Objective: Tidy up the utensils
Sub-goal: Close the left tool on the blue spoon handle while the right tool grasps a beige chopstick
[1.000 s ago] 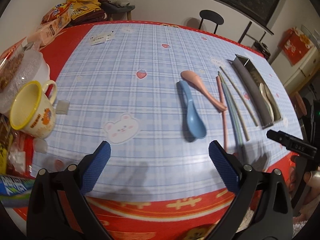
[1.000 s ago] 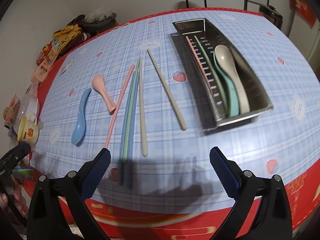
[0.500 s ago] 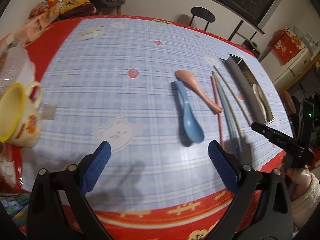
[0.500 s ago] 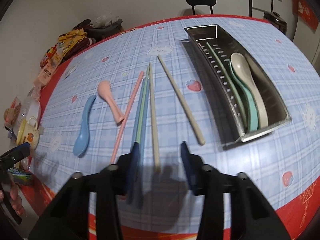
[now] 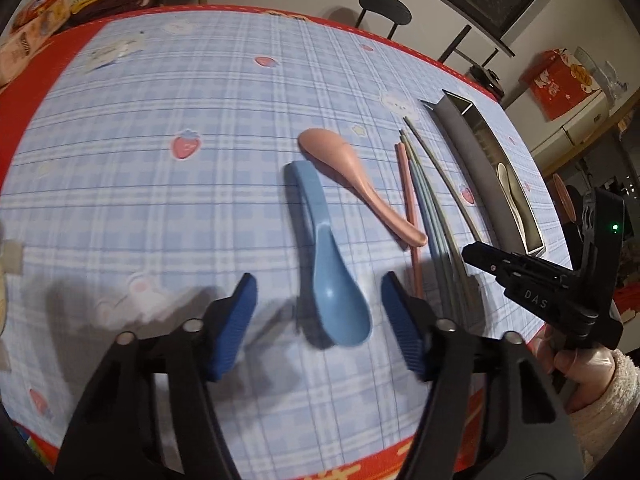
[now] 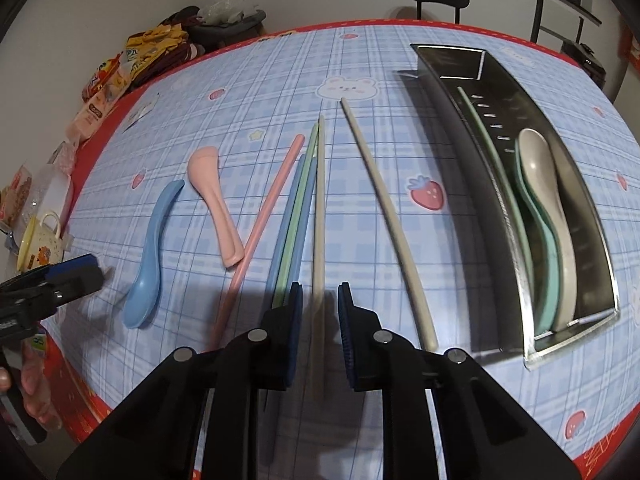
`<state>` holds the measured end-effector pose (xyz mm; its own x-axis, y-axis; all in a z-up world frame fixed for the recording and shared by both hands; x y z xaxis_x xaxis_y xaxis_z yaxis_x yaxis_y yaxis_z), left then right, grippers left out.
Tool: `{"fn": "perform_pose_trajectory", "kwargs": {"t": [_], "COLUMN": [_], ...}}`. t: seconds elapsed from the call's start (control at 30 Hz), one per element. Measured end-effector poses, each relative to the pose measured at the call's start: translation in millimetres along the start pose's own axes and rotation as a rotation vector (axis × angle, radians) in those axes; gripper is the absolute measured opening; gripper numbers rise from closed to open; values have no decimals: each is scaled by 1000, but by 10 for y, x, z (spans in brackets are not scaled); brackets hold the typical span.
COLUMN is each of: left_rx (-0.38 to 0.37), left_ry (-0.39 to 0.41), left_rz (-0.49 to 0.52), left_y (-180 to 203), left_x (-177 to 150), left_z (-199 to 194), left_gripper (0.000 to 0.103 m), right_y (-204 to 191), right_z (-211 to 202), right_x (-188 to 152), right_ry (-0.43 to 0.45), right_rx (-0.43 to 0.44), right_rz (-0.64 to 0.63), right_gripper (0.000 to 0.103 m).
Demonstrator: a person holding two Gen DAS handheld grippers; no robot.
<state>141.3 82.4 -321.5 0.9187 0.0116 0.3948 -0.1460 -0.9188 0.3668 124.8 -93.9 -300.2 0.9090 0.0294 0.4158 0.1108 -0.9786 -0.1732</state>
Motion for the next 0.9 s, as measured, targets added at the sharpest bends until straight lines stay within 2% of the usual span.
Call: {"fn": "perform_pose_trajectory", "kwargs": {"t": [0.17, 0.5, 0.67, 0.9], "left_rx": [-19, -35, -52, -57], "left_ry": [-18, -35, -45, -43], "left_rz": [-32, -51, -42, -69], "left_y": [-37, -102, -95, -134], "left_x": [67, 173, 207, 272], "left_z": [145, 240, 283, 380], "left_gripper": [51, 49, 42, 37], "right_y": [-10, -34, -8, 17], "right_z": [94, 205, 223, 224], "right_x": [72, 172, 206, 200], "right_ry": [-15, -13, -1, 12], "right_rx": [-14, -54, -88, -71], "right_rz": [-19, -52, -54, -38], "right_gripper": [18, 18, 7, 7]}}
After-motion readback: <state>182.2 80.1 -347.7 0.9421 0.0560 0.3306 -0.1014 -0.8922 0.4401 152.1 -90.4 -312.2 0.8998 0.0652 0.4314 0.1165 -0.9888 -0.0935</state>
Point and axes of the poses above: each gripper's, at about its wrist camera, not at the fingertips, and z roughly the way its jaws point, y to its right, x to its top, the point moved 8 cm from there along z, roughly the way its jaws point, and after that the axes turned 3 degrees about -x, right-handed, at the moved point
